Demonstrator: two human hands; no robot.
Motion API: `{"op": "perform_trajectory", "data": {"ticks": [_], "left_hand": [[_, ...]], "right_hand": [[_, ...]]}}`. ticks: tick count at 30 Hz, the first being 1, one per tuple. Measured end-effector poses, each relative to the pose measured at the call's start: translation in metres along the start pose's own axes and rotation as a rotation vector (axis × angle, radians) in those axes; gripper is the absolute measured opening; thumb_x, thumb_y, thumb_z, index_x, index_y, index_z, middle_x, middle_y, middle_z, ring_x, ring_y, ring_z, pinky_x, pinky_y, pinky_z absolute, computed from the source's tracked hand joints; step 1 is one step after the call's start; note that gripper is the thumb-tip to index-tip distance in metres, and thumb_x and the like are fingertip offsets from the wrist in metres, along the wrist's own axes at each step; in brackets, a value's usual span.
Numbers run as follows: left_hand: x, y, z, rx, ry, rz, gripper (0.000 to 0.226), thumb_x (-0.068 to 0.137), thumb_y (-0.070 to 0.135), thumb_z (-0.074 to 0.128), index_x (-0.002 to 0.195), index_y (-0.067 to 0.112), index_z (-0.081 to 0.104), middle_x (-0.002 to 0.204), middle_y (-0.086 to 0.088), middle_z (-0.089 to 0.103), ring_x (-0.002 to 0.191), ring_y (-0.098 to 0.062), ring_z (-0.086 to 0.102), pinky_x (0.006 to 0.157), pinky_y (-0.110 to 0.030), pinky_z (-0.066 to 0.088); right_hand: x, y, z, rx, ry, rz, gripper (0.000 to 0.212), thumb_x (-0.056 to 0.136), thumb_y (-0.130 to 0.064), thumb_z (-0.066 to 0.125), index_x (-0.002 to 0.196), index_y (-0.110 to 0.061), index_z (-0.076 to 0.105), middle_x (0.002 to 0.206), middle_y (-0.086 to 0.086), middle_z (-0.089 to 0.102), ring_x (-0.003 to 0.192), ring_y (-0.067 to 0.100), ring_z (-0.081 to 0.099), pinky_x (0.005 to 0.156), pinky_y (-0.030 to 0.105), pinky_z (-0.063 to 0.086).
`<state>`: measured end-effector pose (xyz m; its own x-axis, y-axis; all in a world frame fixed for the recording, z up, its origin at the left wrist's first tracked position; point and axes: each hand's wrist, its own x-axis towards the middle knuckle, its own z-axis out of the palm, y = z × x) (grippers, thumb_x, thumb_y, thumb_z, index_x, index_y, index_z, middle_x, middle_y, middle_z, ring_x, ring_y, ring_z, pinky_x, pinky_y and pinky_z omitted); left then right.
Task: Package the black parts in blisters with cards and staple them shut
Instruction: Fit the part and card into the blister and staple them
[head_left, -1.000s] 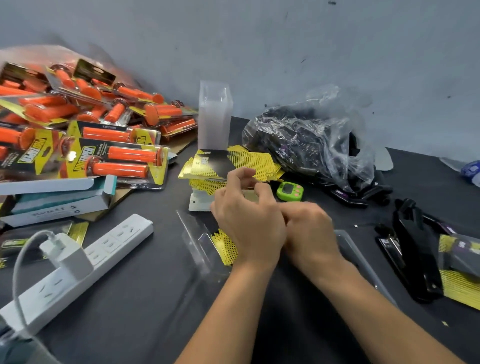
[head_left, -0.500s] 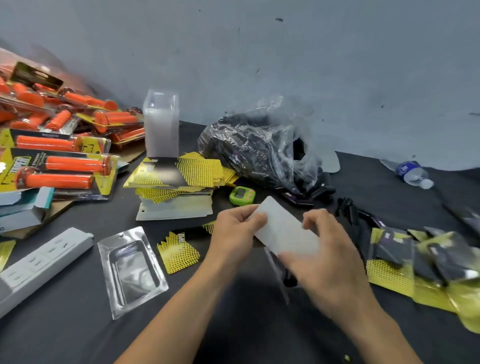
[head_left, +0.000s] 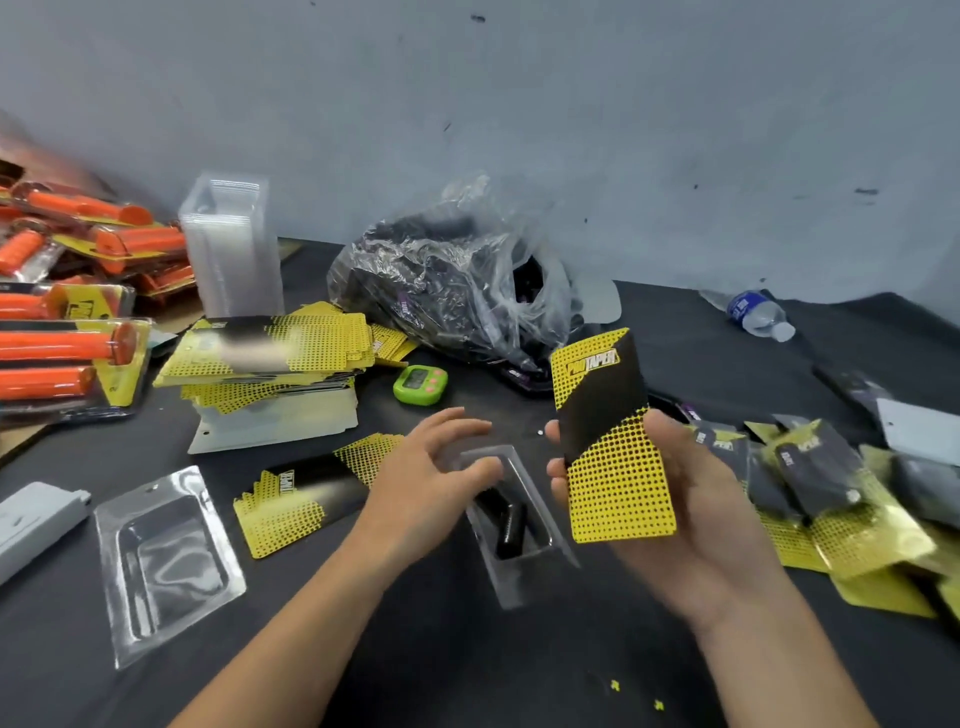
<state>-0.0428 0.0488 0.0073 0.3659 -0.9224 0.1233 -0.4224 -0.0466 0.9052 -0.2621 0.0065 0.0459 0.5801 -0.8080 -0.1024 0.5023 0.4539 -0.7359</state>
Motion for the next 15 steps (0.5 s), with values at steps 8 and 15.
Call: {"op": "perform_trajectory", "data": {"ticks": [8, 15], "left_hand": [[-0.005, -0.006, 0.017, 0.486, 0.074, -0.082, 0.081, 0.09, 0.036, 0.068, 0.16, 0.027, 0.027, 0.152, 0.0, 0.048, 0.136, -0.018, 0.047, 0.11, -0.031, 0.039], [0.006, -0.008, 0.008, 0.173, 0.374, -0.158, 0.073, 0.091, 0.018, 0.069, 0.155, 0.025, 0.034, 0.113, 0.001, 0.067, 0.109, -0.017, 0.064, 0.087, -0.029, 0.049]], "right_hand": [[-0.002, -0.002, 0.0, -0.333, -0.022, -0.004, 0.046, 0.083, -0.032, 0.067, 0.12, -0.008, 0.075, 0.125, 0.022, 0.071, 0.094, 0.029, 0.07, 0.081, 0.038, 0.063], [-0.016, 0.017, -0.003, -1.128, 0.149, -0.145, 0.058, 0.057, -0.053, 0.072, 0.115, -0.048, 0.069, 0.105, -0.016, 0.066, 0.096, 0.005, 0.066, 0.079, 0.025, 0.052]]}}
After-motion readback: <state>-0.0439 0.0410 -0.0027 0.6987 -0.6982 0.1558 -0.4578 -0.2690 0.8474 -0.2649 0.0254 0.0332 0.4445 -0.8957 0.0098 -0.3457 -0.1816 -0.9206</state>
